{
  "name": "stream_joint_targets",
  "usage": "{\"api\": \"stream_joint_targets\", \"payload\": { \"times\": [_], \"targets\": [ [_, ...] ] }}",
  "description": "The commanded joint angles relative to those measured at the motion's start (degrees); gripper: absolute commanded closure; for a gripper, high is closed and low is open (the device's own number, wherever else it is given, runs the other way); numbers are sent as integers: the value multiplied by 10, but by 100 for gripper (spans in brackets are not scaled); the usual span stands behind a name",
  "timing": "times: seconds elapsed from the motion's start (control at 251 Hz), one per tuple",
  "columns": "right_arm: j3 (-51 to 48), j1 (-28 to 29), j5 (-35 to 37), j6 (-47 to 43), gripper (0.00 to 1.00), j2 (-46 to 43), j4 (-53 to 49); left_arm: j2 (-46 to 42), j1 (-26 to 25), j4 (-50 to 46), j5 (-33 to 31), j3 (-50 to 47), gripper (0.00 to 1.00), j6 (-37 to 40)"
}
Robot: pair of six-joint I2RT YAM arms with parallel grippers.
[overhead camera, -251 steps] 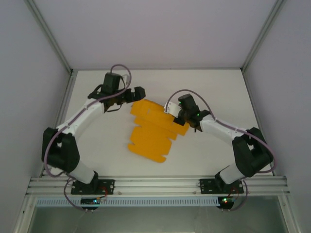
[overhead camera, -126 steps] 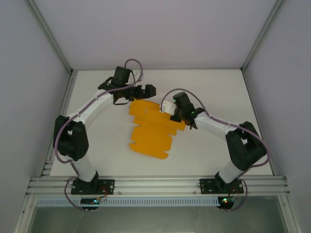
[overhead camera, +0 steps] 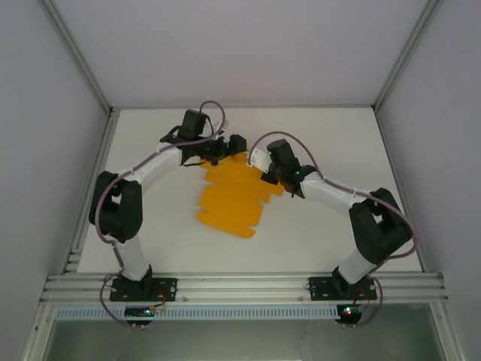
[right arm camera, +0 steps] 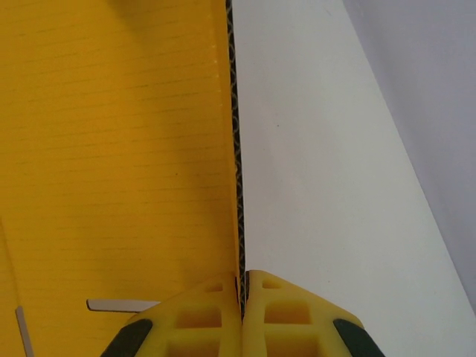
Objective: Assemble paper box
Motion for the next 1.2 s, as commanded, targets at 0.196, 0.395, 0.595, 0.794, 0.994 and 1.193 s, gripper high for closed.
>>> {"api": "stream_joint_targets", "payload": {
  "times": [0.196,0.395,0.595,0.794,0.994,1.193],
  "targets": [
    [-10,21,-11,27,100,6,66,27,-21,82,44,9,0,-54],
    [-12,18,9,27,100,9,57,-1,-16,53,26,-2,0,-6],
    [-16,-9,-31,27,100,-23,-2,-156,35,-53,-165,-110,0,99],
    [-22,-29,-64,31,100,-44,-42,-266,125,-28,-285,-268,0,111],
    [-26,-37,-111,50,100,-68,-60,-206,172,4,-257,-300,0,125],
    [-20,-41,-102,75,100,-71,-61,-158,133,51,-175,-285,0,148]
  ]
}}
